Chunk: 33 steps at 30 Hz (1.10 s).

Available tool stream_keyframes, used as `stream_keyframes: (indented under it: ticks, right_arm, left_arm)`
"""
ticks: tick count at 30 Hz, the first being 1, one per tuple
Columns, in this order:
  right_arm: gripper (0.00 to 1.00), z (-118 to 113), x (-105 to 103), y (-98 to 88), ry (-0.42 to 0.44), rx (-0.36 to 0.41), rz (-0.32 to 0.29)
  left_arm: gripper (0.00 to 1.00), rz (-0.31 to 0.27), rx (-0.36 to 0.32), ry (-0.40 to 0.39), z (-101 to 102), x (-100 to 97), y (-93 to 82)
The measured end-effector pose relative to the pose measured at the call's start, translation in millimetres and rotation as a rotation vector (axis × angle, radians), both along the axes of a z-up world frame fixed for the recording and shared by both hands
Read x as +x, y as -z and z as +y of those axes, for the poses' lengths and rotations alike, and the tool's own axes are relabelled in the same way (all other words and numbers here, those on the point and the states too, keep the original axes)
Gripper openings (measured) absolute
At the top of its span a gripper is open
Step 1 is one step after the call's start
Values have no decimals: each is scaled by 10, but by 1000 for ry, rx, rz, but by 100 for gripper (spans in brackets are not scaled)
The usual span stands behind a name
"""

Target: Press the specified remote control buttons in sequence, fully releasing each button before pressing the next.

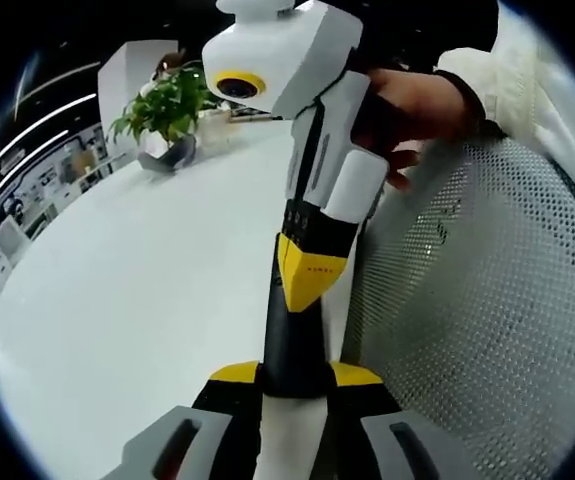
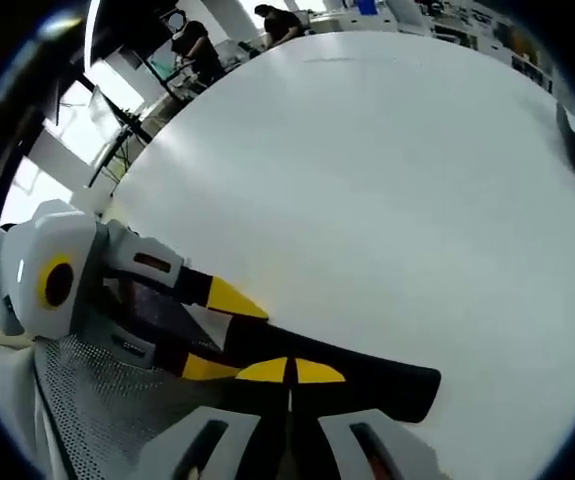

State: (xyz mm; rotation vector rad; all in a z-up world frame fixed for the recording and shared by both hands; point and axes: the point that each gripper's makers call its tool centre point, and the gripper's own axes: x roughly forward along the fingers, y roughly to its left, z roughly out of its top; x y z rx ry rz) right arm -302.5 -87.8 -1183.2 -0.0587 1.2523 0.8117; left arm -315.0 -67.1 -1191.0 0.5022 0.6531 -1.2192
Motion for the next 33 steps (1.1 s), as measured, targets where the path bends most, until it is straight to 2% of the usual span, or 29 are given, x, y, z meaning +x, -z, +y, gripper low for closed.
stream_keyframes:
  ticks: [6,12,22,28,31,33]
  right_arm:
    - [0,-2,7,0,15,15,21]
    - [0,9,11,-9,10,13,5]
    - [0,-11,27,-28,31,32,24]
    - [0,-13,137,-159,39,65,-55]
    - [0,-42,248,-296,65,97,-137]
    - [0,-57,318,-463,72,126,-224]
  left_arm:
    - [24,0,-1,1,-3,0,-7]
    - [25,5,-10,-42,-54,44,-7]
    - [24,0,-6,-36,-66,52,-6]
    - [25,-3,-6,-26,-75,52,-5]
    - [25,0,-7,-23,-79,52,-6]
    - [24,-3,-5,-17,-76,52,-7]
